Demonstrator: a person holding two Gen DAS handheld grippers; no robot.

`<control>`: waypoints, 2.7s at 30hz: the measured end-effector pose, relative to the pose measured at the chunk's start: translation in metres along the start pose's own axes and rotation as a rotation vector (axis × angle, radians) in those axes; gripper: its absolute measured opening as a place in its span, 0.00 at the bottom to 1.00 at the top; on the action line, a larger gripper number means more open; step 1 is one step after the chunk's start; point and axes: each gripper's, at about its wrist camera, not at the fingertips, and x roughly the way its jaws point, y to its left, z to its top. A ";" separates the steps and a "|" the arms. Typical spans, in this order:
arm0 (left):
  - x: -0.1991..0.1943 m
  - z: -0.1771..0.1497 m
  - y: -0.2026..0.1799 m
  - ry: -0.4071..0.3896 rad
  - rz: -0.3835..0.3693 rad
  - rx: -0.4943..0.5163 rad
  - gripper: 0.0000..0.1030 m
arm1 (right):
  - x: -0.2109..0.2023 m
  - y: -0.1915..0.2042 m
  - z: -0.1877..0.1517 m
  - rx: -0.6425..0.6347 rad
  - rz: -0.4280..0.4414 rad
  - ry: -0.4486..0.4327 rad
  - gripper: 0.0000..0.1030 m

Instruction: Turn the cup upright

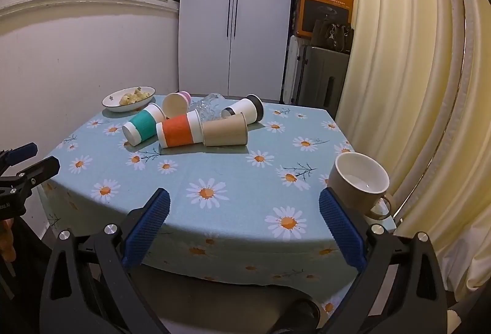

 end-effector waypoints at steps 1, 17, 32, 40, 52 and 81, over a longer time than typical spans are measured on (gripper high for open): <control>0.002 -0.002 -0.001 0.000 0.002 0.001 0.94 | 0.000 0.000 0.000 -0.001 -0.001 0.000 0.94; 0.003 -0.003 -0.001 0.002 0.000 0.007 0.94 | -0.001 0.000 -0.001 0.002 0.002 -0.001 0.94; 0.005 -0.003 0.000 0.002 -0.003 0.004 0.94 | -0.001 -0.003 -0.002 0.007 -0.001 0.008 0.94; 0.005 -0.003 -0.001 0.000 -0.003 0.004 0.94 | -0.001 -0.002 -0.002 0.006 -0.002 0.009 0.94; 0.004 -0.003 0.000 -0.001 -0.001 0.004 0.94 | 0.000 -0.003 -0.004 0.006 -0.009 0.018 0.94; 0.017 -0.005 -0.007 0.113 -0.104 -0.008 0.94 | 0.024 -0.009 0.002 0.081 0.084 0.167 0.94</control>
